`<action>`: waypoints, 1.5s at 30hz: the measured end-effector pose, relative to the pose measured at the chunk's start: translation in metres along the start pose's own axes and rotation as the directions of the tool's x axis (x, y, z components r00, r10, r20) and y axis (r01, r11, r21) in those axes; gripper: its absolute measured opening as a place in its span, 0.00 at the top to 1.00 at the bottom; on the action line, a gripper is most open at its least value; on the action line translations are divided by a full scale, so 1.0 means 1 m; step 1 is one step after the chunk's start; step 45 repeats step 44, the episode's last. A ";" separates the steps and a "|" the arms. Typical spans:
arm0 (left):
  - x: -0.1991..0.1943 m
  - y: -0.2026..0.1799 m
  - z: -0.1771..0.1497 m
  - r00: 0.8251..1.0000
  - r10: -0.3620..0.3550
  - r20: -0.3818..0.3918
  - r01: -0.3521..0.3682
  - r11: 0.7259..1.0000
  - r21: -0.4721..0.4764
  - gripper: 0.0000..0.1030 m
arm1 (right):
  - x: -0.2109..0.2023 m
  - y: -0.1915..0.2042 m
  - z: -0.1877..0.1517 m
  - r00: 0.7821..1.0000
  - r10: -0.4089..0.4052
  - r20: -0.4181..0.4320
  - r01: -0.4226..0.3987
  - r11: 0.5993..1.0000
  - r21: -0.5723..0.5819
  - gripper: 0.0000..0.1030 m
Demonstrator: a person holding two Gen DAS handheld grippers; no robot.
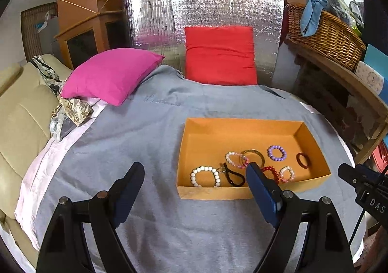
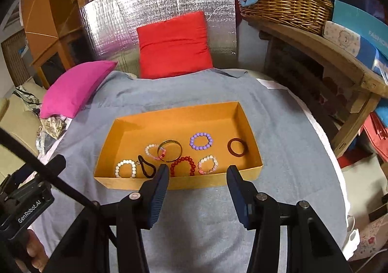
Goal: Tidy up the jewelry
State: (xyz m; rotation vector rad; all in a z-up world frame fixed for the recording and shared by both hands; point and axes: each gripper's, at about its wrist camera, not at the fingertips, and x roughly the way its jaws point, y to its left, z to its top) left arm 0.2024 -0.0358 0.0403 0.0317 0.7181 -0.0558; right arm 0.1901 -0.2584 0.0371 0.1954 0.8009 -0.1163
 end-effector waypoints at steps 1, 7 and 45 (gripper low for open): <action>0.001 0.000 -0.001 1.000 0.000 -0.001 0.000 1.000 0.001 0.17 | 0.002 0.000 0.000 1.000 -0.001 -0.002 0.001 1.000 0.000 0.48; 0.003 0.002 -0.004 1.000 0.009 -0.005 -0.009 1.000 0.007 0.17 | 0.010 0.002 -0.006 1.000 0.000 -0.015 0.000 1.000 0.005 0.48; 0.009 -0.009 -0.014 1.000 -0.003 0.014 0.002 0.999 0.046 0.17 | 0.022 -0.003 -0.017 1.000 0.019 -0.017 -0.018 1.000 0.022 0.48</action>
